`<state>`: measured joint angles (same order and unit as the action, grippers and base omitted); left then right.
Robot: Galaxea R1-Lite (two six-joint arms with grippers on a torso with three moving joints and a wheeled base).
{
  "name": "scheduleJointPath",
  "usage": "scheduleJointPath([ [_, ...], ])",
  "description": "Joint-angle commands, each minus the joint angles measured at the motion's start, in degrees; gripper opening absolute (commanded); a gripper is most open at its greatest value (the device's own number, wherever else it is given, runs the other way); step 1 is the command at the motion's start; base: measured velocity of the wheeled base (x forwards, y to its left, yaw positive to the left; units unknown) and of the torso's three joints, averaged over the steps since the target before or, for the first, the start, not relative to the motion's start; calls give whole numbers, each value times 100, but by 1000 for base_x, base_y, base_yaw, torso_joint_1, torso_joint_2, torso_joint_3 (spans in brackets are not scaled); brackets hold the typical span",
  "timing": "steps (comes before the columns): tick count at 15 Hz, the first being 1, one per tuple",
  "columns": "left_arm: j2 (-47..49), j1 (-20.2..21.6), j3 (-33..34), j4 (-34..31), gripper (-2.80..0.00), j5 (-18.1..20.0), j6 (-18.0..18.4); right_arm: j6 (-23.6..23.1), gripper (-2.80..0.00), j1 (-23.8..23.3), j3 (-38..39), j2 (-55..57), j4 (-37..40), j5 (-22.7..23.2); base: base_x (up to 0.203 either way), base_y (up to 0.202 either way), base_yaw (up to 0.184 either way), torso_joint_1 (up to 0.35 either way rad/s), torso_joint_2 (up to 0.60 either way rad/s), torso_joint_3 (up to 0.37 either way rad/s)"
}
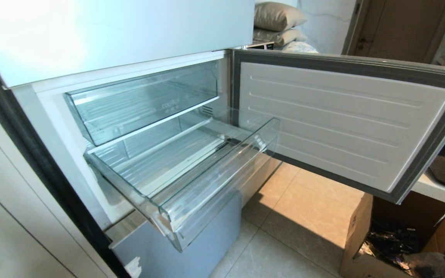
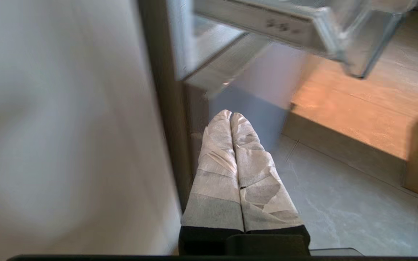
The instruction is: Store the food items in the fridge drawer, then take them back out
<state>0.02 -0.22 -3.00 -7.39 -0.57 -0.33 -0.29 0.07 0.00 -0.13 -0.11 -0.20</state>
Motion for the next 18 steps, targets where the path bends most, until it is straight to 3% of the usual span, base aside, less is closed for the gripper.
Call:
scheduleJointPath([
  [1,-2,4,1,-8,-280,-4,-2,-6,-280,1,1,13,2,3,-3,-5,127,3,1,-1],
  [18,-2,4,1,-8,-280,-4,-2,-15,-280,1,0,13,2,10,2,-7,173,2,2,2],
])
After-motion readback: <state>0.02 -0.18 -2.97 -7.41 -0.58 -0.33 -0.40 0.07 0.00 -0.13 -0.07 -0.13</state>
